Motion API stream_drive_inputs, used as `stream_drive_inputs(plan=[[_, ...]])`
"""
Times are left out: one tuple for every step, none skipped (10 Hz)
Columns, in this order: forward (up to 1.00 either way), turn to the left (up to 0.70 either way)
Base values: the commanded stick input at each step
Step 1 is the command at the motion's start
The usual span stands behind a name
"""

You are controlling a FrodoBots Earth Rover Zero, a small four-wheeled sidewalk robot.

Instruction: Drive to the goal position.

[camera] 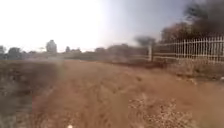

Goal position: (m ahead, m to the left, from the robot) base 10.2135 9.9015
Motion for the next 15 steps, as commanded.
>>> stream_drive_inputs(plan=[[0.7, 0.0], [0.7, 0.0], [0.7, 0.0], [0.7, 0.0], [0.7, 0.0], [0.7, 0.04], [0.7, 0.08], [0.7, 0.13], [0.7, 0.0], [0.7, 0.0], [0.7, 0.03], [0.7, 0.04], [0.7, 0.0], [0.7, 0.0], [0.7, 0.0]])
